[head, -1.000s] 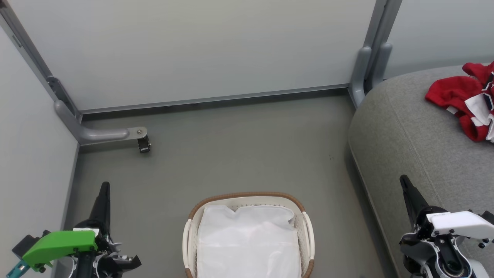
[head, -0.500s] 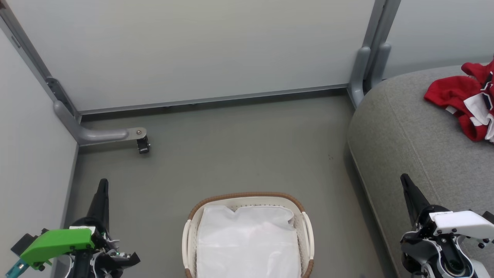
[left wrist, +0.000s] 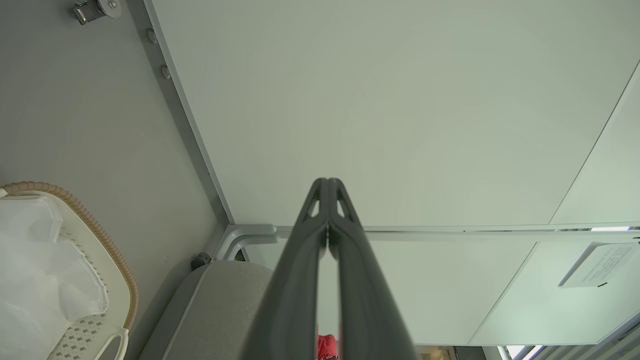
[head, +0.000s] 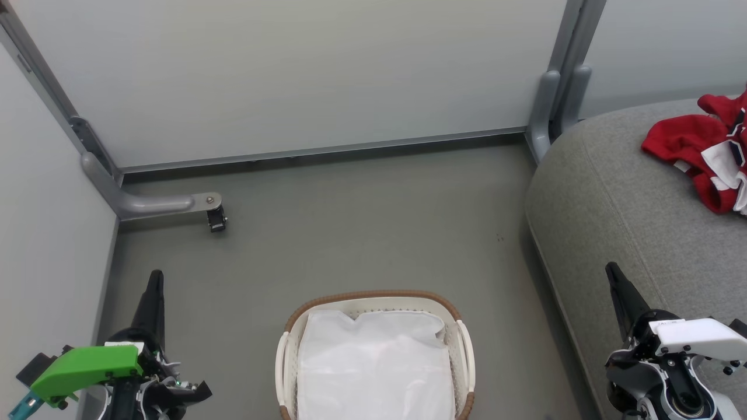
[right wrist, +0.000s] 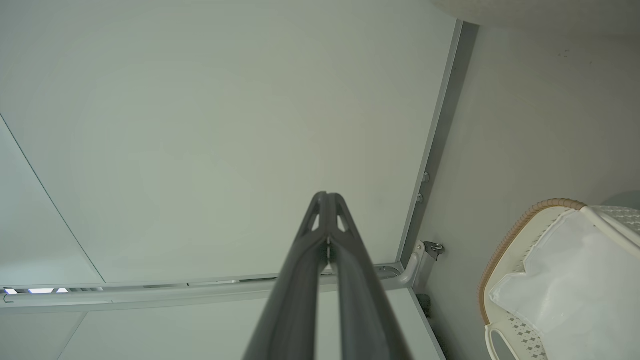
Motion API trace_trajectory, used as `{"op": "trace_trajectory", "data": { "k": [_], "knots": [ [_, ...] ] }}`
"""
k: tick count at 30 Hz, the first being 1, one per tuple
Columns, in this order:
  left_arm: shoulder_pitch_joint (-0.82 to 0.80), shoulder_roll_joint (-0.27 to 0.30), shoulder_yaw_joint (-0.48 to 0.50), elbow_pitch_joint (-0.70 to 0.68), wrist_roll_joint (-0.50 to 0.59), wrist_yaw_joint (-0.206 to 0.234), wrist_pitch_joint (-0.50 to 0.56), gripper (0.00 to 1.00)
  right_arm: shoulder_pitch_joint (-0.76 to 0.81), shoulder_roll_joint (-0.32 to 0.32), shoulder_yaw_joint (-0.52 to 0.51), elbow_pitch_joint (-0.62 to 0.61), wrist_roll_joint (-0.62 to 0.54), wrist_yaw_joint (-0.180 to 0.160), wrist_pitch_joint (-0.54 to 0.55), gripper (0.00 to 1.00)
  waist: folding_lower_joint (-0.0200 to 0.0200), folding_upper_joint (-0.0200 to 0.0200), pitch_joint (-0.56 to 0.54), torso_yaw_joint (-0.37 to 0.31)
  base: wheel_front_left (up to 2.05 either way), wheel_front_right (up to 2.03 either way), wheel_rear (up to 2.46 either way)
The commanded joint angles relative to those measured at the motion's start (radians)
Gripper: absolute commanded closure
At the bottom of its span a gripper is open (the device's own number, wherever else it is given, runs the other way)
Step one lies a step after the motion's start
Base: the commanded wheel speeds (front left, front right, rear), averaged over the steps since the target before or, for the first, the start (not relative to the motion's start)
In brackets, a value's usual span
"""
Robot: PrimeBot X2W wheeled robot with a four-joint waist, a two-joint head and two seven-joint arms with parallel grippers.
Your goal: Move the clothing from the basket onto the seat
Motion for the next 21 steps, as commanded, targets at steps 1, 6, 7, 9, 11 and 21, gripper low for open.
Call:
{"op": "trace_trajectory", "data": {
  "k": [1,6,7,9,11,21],
  "knots": [
    [-0.009,0.001,0.002,0.001,0.001,-0.002,0.002,1.00,-0.008,-0.006,-0.001,-0.004,0.004,0.000,0.002,1.00,0.0000,0.0000,0.000,0.000,0.00,0.00,0.00],
    [-0.010,0.001,0.003,0.001,0.002,-0.002,0.002,1.00,-0.007,-0.006,-0.001,-0.004,0.004,0.000,0.002,1.00,0.0000,0.0000,0.000,0.000,0.00,0.00,0.00],
    [-0.010,0.001,0.003,0.001,0.002,-0.002,0.002,1.00,-0.007,-0.006,-0.001,-0.004,0.004,0.000,0.002,1.00,0.0000,0.0000,0.000,0.000,0.00,0.00,0.00],
    [-0.010,0.001,0.003,0.001,0.002,-0.002,0.002,1.00,-0.007,-0.006,-0.001,-0.004,0.004,0.000,0.002,1.00,0.0000,0.0000,0.000,0.000,0.00,0.00,0.00],
    [-0.010,0.001,0.003,0.001,0.002,-0.002,0.002,1.00,-0.007,-0.006,-0.001,-0.004,0.004,0.000,0.002,1.00,0.0000,0.0000,0.000,0.000,0.00,0.00,0.00],
    [-0.010,0.000,0.004,0.001,0.003,-0.002,0.003,1.00,-0.007,-0.006,-0.001,-0.004,0.004,0.000,0.002,1.00,0.0000,0.0000,0.000,0.000,0.00,0.00,0.00]
  ]
}}
